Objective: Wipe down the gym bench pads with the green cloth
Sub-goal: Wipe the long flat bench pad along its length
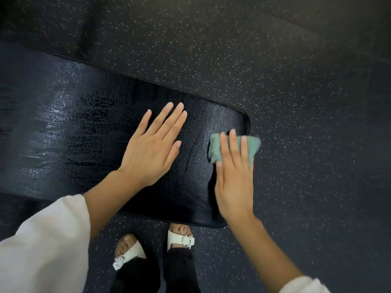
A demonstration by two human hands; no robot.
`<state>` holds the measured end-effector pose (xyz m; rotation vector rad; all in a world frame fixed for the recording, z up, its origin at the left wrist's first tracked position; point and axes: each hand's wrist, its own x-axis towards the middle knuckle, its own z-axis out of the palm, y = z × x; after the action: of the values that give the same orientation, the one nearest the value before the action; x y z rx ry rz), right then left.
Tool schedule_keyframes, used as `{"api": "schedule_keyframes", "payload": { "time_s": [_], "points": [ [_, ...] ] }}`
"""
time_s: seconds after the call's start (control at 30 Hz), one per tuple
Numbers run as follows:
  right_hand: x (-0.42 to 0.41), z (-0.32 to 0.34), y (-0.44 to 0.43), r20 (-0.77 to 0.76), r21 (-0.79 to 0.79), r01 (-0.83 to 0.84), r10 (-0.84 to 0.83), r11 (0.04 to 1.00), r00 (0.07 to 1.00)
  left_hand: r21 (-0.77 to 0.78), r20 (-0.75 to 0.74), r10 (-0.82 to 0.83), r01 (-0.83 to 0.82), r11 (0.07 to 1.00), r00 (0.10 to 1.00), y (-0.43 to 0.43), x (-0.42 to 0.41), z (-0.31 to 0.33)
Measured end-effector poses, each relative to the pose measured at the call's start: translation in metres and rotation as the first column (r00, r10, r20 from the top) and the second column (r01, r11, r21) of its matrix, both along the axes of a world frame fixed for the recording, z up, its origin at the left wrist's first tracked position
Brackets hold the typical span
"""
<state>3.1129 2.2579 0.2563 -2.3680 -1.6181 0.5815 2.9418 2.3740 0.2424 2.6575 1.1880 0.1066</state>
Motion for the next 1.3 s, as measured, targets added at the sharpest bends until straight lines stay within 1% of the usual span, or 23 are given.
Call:
{"api": "schedule_keyframes", "payload": {
  "time_s": [0.1,0.2,0.33,0.43,0.53,0.63,0.73,0.8,0.9,1.13,1.2,1.3],
  "points": [
    [-0.027,0.003,-0.048,-0.022,-0.033,0.003,-0.003,0.999,1.0,-0.006,0.006,0.0,0.0,1.0,1.0,0.0,0.0,0.0],
    [-0.049,0.004,-0.09,0.019,-0.059,-0.029,0.031,0.998,0.999,-0.013,0.01,-0.002,0.002,1.0,1.0,0.0,-0.001,0.0],
    [-0.056,0.002,-0.104,0.048,-0.081,-0.066,0.07,0.995,0.996,-0.018,0.013,-0.002,0.002,1.0,1.0,0.001,-0.001,0.001],
    [-0.046,0.002,-0.082,0.053,-0.07,-0.099,0.102,0.993,0.993,-0.014,0.012,0.002,-0.002,1.0,1.0,0.0,-0.001,0.0],
    [-0.032,0.002,-0.039,0.035,-0.046,-0.054,0.055,0.997,0.998,-0.018,0.011,0.001,-0.001,1.0,1.0,0.0,-0.002,0.0],
    [-0.018,0.0,0.005,0.058,-0.019,-0.029,0.03,0.999,0.998,-0.022,0.007,0.001,-0.001,1.0,1.0,0.0,-0.002,0.0],
    [-0.004,-0.002,0.04,0.074,-0.035,-0.008,0.011,0.999,0.997,-0.03,0.006,-0.001,0.001,1.0,1.0,-0.001,-0.003,0.001],
    [0.0,-0.001,0.048,0.073,-0.036,-0.01,0.013,0.999,0.997,-0.031,-0.003,-0.004,0.004,1.0,1.0,-0.001,-0.003,0.0],
    [-0.006,0.003,0.028,0.047,-0.027,-0.036,0.038,0.999,0.998,-0.025,-0.007,-0.004,0.004,1.0,1.0,-0.001,-0.004,0.0],
    [-0.04,0.004,-0.074,0.021,-0.065,-0.057,0.058,0.996,0.998,-0.031,-0.024,0.008,-0.009,0.999,1.0,-0.003,-0.003,0.001],
    [-0.042,0.002,-0.085,0.027,-0.065,-0.071,0.073,0.995,0.997,-0.03,-0.032,0.014,-0.015,0.999,0.999,-0.004,-0.002,0.001],
    [-0.036,0.001,-0.079,0.05,-0.059,-0.089,0.092,0.994,0.994,-0.034,-0.043,0.033,-0.034,0.999,0.999,-0.007,0.001,0.003]
  ]
}}
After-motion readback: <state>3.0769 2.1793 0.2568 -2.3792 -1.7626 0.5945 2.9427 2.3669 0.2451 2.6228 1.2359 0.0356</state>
